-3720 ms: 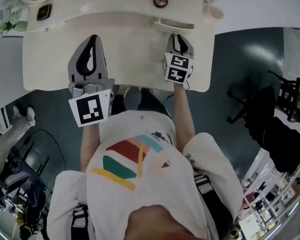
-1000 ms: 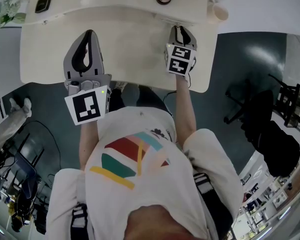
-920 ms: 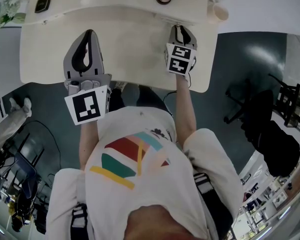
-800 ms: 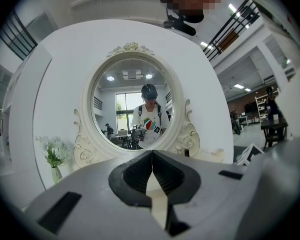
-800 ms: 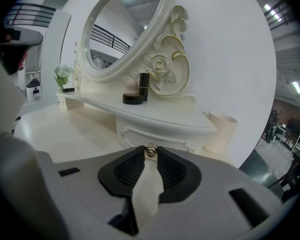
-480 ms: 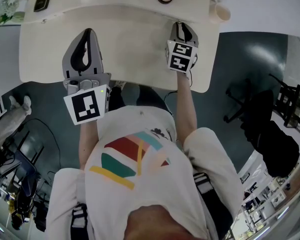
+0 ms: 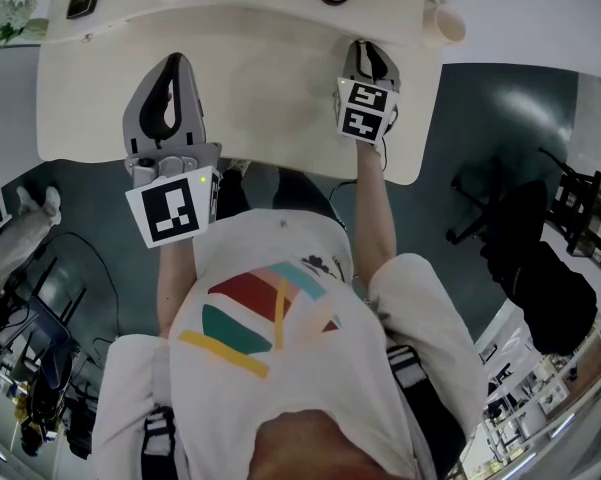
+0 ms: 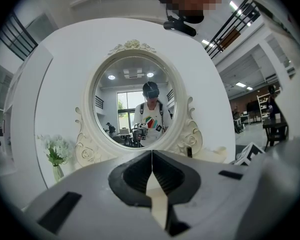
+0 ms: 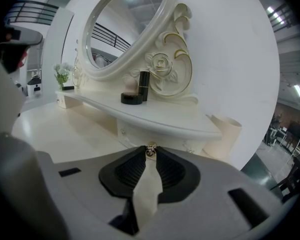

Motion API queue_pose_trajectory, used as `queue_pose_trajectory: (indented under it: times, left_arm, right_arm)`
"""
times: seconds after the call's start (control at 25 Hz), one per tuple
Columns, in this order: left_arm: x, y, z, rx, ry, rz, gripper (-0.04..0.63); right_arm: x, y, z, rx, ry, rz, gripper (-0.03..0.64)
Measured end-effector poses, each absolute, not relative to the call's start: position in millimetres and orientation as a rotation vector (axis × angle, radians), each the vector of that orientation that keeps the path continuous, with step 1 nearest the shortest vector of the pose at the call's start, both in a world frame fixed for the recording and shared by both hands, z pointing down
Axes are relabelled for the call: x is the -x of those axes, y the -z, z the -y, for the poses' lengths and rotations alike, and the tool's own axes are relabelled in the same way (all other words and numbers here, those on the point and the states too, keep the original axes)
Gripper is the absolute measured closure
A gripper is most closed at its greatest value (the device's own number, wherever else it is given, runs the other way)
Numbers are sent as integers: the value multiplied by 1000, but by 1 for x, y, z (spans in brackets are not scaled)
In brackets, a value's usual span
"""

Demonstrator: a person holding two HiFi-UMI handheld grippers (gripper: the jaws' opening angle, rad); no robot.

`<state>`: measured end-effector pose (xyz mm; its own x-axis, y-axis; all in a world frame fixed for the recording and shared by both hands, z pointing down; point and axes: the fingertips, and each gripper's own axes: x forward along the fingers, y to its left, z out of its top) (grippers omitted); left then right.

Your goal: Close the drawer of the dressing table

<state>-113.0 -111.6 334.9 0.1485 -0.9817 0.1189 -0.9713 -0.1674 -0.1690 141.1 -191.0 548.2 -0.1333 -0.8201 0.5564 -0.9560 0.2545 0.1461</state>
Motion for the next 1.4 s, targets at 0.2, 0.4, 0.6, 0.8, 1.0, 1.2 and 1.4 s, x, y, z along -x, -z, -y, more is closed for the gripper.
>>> queue_pose_trajectory:
  times: [0.2, 0.4, 0.6, 0.8, 1.0, 1.2, 1.4]
  left_arm:
    - [111, -328, 110, 2331, 284, -2000, 589]
    - [117, -328, 109, 2333, 277, -1993, 589]
    - [121, -321, 106, 2328, 235, -2000, 589]
    - [125, -300, 102, 2313, 131, -1984, 589]
    - [133, -288, 94, 2333, 100, -1961, 589]
    - [145, -266, 95, 2325, 4, -1956, 589]
    - [156, -250, 89, 2326, -42, -1943, 589]
  right_arm:
    - [-145, -547, 189, -1611, -332, 1993, 560]
    - [-141, -551, 193, -1625, -408, 2015, 549]
    - [-142, -539, 185, -1684, -392, 2004, 575]
    - [-144, -492, 174, -1770, -264, 2016, 615]
    - [-133, -417, 167, -1852, -109, 2074, 615]
    - [-103, -332, 160, -1914, 32, 2208, 615]
    - [-48, -269, 141, -1847, 214, 2375, 615]
